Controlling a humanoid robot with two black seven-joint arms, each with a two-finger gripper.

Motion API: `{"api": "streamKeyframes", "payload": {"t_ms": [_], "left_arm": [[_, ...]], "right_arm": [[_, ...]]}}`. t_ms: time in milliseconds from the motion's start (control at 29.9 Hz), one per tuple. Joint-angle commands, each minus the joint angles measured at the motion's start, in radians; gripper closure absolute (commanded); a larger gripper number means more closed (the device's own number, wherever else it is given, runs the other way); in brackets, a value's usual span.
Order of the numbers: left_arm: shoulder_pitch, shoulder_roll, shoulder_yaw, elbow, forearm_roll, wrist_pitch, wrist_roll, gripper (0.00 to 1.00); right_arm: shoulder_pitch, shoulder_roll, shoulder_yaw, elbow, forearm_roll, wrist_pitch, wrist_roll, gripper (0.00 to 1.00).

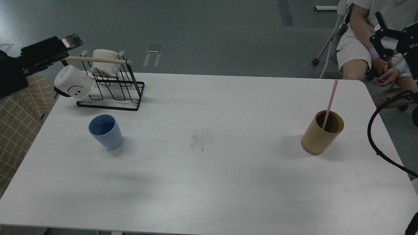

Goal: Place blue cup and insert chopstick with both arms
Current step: 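Grasp the blue cup with the left gripper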

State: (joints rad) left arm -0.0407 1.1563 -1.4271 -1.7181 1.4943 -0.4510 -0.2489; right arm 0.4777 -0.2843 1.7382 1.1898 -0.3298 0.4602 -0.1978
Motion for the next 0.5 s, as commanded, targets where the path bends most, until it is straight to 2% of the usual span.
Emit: {"api": "streamKeyframes", "payload": {"t_ms": [0, 334, 468], "left_arm": [[0.016, 0.011, 0.013, -0.043, 0.242, 0.0, -0.006, 0.04], [-0.053, -0.045, 0.267, -0.017, 0.394, 0.009, -0.003, 0.07], [-0.07, -0.09, 0.3, 0.02, 0.408, 0.009, 0.0, 0.07]], "right_arm": [[-0.007, 0.001, 0.001, 0.016, 0.0, 0.0, 0.0, 0.0], [-0.013, -0.003, 0.01, 0.031, 0.0, 0.0, 0.0, 0.0], [-0.016, -0.003, 0.014, 0.03, 0.0, 0.0, 0.0, 0.0]]}}
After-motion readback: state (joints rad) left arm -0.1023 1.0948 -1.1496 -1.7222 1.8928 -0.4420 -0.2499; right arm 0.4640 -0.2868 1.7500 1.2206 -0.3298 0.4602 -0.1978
